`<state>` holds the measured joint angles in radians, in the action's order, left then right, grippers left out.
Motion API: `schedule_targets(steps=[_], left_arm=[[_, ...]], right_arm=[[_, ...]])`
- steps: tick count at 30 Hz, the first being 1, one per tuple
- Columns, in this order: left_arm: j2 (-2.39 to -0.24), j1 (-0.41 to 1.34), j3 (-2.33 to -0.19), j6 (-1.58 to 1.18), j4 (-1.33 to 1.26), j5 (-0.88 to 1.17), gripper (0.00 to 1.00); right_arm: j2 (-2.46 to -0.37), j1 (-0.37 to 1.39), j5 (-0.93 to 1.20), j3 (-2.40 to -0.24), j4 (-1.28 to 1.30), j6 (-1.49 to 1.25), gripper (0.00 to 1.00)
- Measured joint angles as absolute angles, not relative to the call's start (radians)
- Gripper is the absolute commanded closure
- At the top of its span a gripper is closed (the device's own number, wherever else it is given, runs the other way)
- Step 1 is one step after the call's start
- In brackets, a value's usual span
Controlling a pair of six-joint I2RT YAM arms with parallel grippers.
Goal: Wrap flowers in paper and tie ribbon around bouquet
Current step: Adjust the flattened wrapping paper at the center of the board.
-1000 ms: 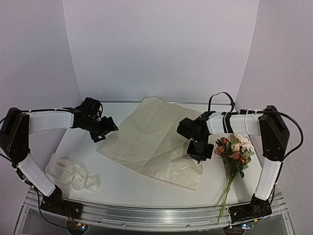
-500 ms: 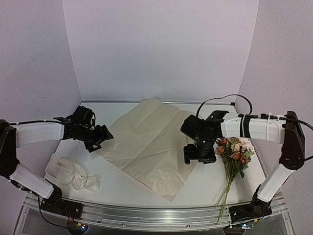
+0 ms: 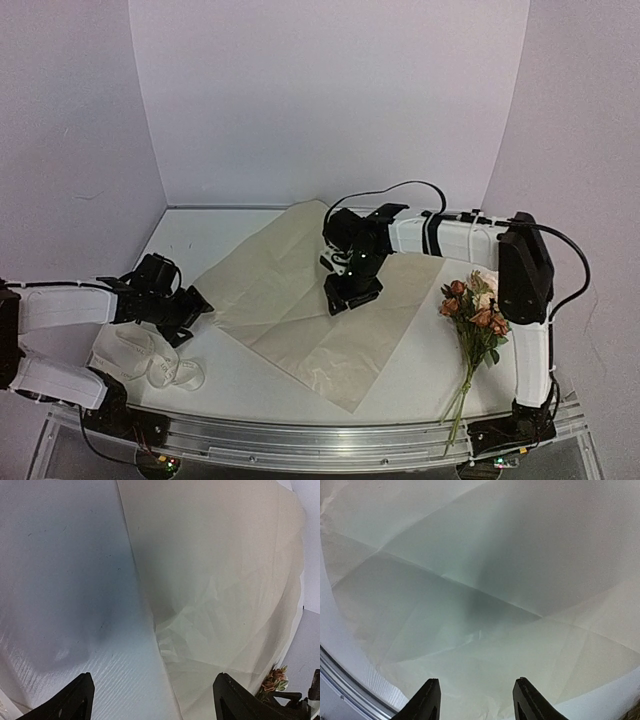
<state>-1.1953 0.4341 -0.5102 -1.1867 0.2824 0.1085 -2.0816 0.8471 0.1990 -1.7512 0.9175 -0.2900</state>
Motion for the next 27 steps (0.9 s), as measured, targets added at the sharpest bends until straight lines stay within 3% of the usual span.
schedule_targets(steps=[9, 27], left_arm=[[-1.320, 0.438, -0.511, -1.207, 0.169, 0.079, 0.27], [-1.443, 0.374, -0.538, -1.154, 0.007, 0.087, 0.41]], right_arm=[[-2.228, 0.787, 0.220, -1.832, 0.895, -0.276, 0.57], [-2.259, 0.792, 0.152, -1.754, 0.881, -0.494, 0.68]])
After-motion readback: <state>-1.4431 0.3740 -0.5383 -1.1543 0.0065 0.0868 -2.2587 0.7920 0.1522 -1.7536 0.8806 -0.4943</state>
